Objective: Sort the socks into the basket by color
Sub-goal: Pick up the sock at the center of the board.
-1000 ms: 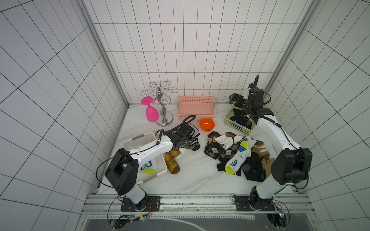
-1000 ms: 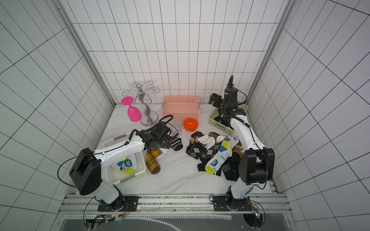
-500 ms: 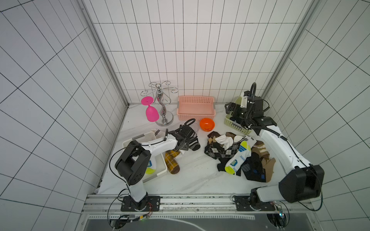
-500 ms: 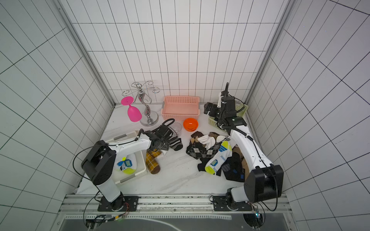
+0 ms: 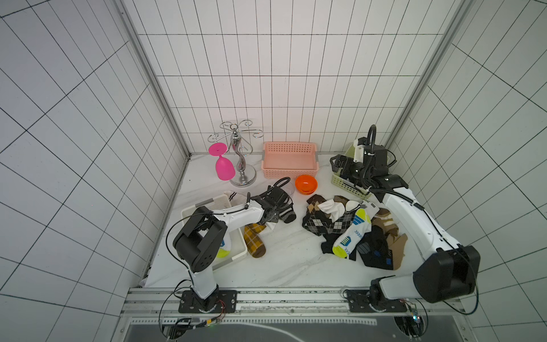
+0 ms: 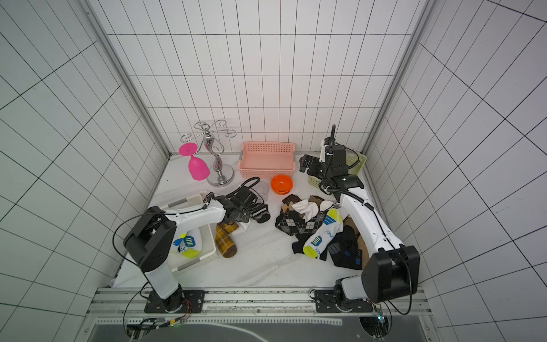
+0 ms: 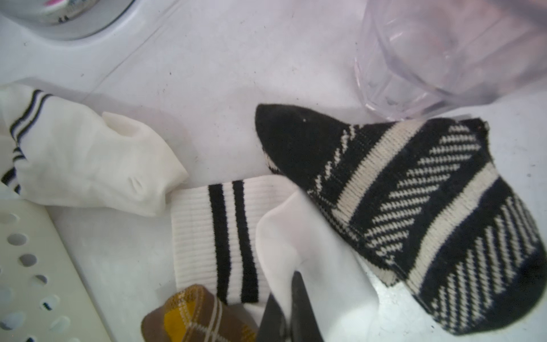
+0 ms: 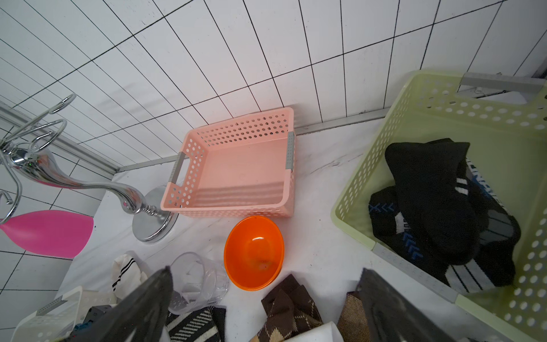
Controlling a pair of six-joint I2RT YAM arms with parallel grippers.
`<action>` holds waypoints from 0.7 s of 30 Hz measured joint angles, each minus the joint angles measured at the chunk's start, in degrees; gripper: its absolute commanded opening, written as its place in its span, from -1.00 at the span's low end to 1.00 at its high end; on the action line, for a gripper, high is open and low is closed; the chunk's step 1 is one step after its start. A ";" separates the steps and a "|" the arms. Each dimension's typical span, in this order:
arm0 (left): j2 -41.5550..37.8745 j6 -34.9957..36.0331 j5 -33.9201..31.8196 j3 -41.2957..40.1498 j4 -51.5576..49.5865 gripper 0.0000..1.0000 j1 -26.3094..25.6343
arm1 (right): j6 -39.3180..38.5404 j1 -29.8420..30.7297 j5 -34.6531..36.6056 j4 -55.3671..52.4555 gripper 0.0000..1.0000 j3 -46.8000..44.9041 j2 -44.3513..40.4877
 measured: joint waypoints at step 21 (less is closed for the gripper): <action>-24.65 -2.89 -3.39 -0.20 -7.08 -1.00 -2.01 | -1.55 3.26 -1.88 -1.31 0.99 -0.07 0.00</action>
